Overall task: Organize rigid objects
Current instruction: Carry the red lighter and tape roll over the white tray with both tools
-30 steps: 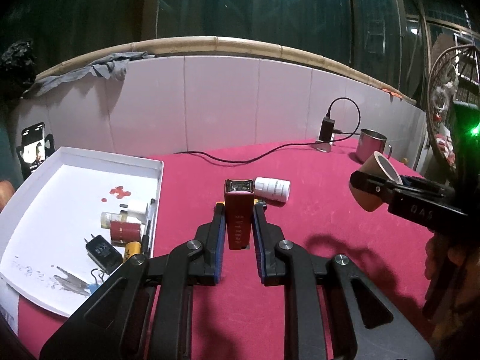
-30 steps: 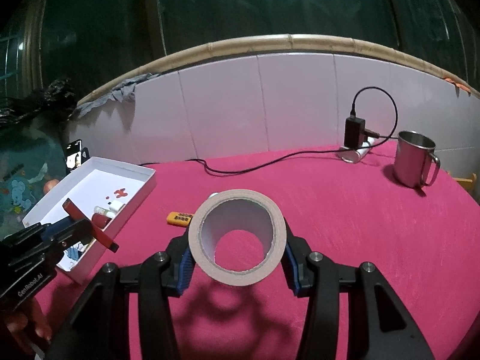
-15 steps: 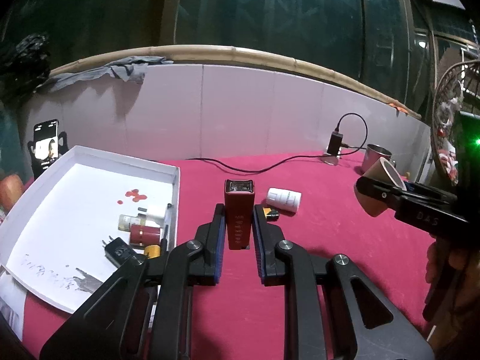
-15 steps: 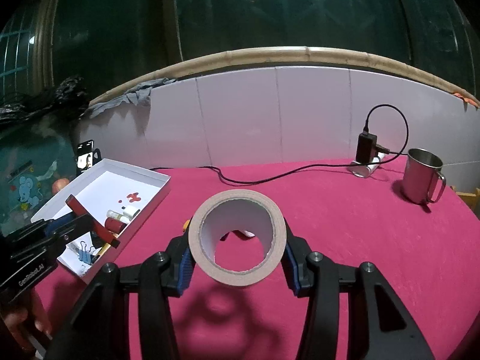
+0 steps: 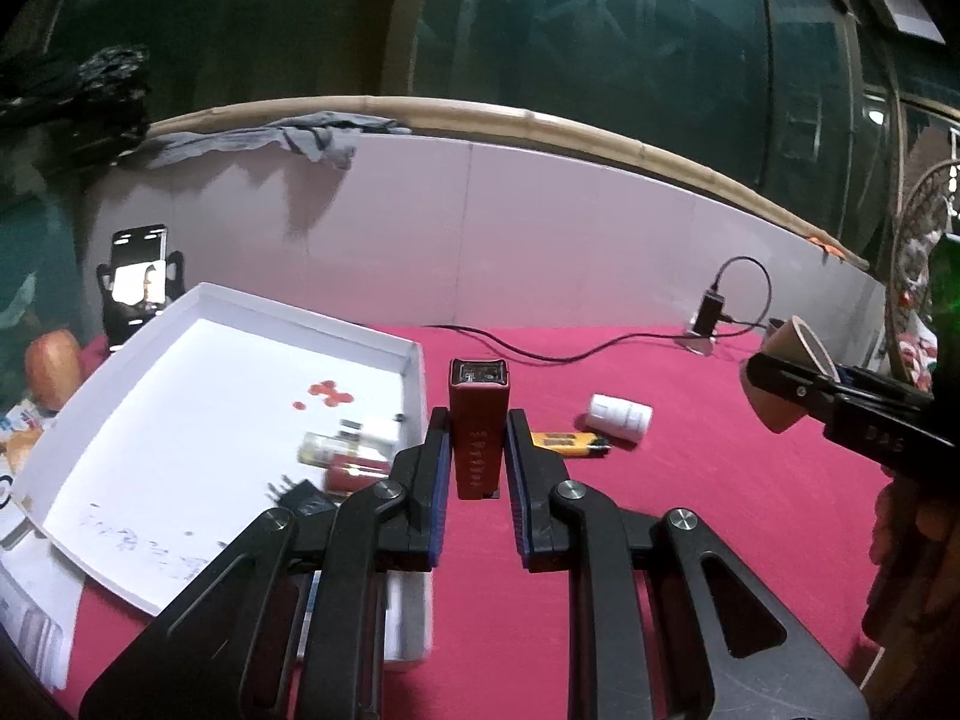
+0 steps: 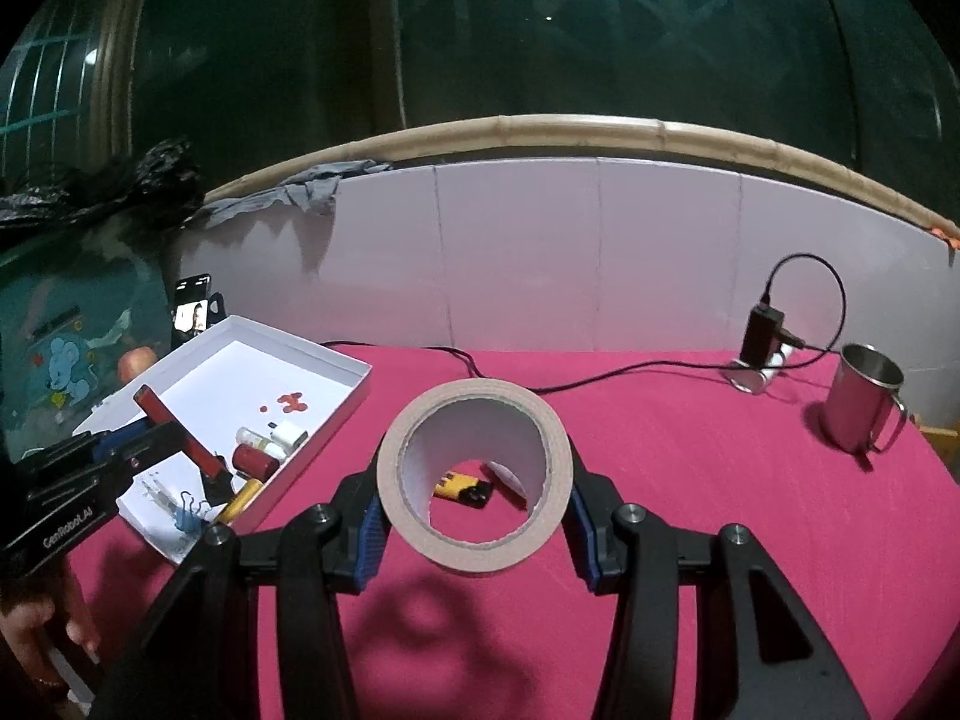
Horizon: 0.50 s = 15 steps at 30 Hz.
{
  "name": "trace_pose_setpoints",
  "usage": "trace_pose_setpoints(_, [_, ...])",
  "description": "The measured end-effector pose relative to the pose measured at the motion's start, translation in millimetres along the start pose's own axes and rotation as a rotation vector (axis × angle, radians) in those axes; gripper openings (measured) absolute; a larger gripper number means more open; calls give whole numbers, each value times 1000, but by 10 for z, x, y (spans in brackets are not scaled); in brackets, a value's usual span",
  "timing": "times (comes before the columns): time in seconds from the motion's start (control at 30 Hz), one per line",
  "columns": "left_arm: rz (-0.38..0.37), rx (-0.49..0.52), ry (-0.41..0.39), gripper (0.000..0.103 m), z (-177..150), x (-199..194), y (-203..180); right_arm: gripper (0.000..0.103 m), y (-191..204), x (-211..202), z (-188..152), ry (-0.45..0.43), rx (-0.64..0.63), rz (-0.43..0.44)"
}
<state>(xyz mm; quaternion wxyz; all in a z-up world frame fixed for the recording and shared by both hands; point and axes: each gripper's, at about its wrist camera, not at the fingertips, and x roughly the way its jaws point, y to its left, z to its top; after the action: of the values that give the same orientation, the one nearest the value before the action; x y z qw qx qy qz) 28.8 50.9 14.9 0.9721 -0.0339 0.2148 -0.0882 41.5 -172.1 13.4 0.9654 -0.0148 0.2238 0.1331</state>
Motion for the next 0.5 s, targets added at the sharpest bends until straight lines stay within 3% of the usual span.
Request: trace_pose_setpoints(0.5, [108,-84,-37,16,107,-141,609,49,478,132,370,-33,-112,58])
